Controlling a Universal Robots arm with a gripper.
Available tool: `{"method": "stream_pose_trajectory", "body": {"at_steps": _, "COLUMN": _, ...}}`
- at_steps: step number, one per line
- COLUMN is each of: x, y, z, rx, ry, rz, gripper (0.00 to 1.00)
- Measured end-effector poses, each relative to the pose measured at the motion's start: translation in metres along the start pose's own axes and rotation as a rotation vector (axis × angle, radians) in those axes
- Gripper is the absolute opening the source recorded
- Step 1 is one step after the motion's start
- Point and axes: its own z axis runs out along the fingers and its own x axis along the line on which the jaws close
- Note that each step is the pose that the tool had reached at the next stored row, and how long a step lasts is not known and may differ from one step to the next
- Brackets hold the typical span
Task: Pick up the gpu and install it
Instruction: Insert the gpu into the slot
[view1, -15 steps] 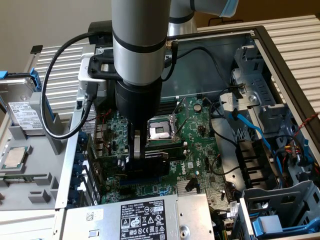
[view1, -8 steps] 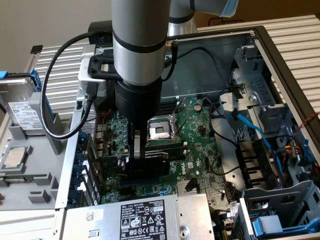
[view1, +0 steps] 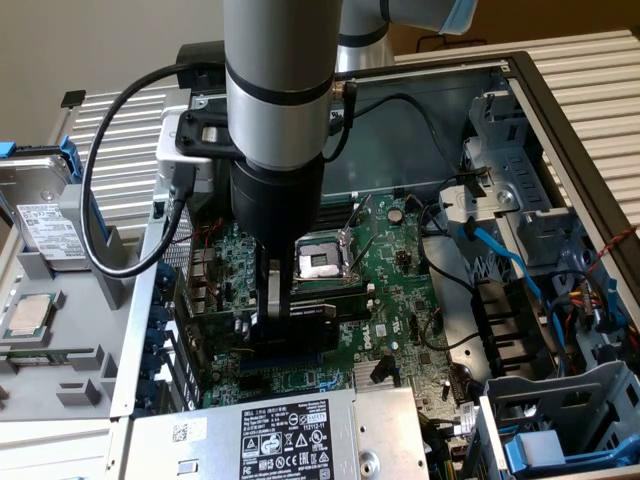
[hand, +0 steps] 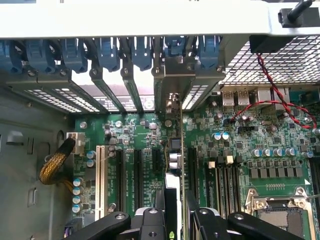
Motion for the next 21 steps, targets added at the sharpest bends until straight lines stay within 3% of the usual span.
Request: {"method": "stream_pose_trajectory", "body": {"at_steps": 21, "x": 0.0007, "y": -0.0001, "z": -0.0002, "rx": -0.0016, "ry": 0.0025, "rz": -0.014, "gripper": 0.26}}
